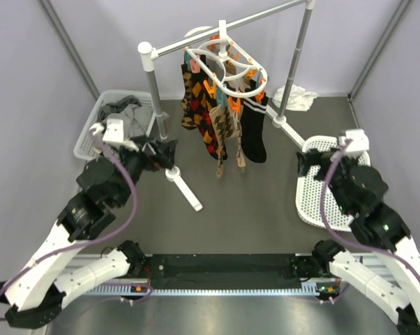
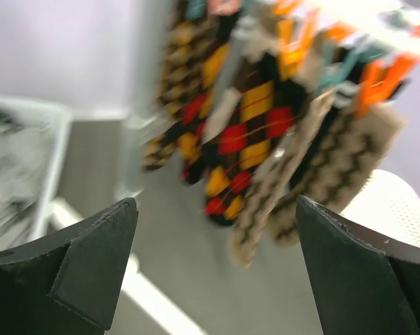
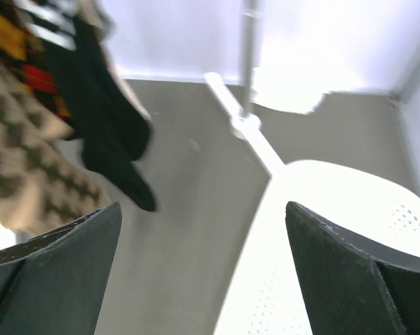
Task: Clip the socks to the hanger
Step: Reset both arms
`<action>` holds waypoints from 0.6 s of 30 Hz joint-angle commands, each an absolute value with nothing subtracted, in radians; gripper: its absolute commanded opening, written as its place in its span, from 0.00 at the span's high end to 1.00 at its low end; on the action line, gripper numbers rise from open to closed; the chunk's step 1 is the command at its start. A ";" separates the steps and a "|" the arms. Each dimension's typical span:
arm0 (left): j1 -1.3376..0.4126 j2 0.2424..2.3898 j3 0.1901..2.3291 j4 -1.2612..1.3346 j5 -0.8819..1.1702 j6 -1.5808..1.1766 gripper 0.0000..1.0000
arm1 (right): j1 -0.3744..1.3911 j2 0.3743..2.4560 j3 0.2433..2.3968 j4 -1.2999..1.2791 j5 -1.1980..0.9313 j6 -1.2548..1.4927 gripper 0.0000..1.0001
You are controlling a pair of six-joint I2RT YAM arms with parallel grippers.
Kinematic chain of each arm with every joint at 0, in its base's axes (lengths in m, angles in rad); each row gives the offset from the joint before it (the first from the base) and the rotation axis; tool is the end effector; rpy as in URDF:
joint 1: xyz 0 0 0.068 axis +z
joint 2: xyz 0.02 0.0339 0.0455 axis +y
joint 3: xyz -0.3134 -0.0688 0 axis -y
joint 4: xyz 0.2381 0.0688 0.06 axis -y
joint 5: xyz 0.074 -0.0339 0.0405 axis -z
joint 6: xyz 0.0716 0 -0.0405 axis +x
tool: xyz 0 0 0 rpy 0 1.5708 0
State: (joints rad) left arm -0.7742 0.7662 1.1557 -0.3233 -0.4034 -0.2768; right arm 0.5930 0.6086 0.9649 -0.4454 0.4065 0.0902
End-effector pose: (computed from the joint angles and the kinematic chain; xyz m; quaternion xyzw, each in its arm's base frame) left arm 0.1135 -0.0716 0.4860 0.0230 0.6849 -0.2404 0.6875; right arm 0.1023 0.0348 0.4195 -0.0478 0.7339 0.0811 0.6727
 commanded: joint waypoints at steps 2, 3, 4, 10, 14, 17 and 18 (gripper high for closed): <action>-0.773 0.543 1.025 -0.422 -0.623 -0.236 0.01 | 0.601 0.376 0.858 -0.495 0.635 0.126 0.01; -0.773 0.517 1.010 -0.432 -0.662 -0.236 0.01 | 0.601 0.344 0.845 -0.503 0.646 0.106 0.01; -0.773 0.470 0.979 -0.446 -0.696 -0.238 0.01 | 0.601 0.319 0.829 -0.511 0.658 0.101 0.01; -0.773 0.289 0.849 -0.453 -0.791 -0.215 0.01 | 0.601 0.154 0.760 -0.551 0.736 0.045 0.01; -0.773 0.210 0.766 -0.410 -0.827 -0.218 0.01 | 0.603 0.077 0.704 -0.537 0.730 0.022 0.01; -0.773 0.181 0.713 -0.387 -0.848 -0.239 0.01 | 0.601 0.025 0.666 -0.508 0.733 0.028 0.01; -0.773 0.176 0.703 -0.384 -0.853 -0.244 0.01 | 0.601 0.015 0.660 -0.502 0.732 0.035 0.01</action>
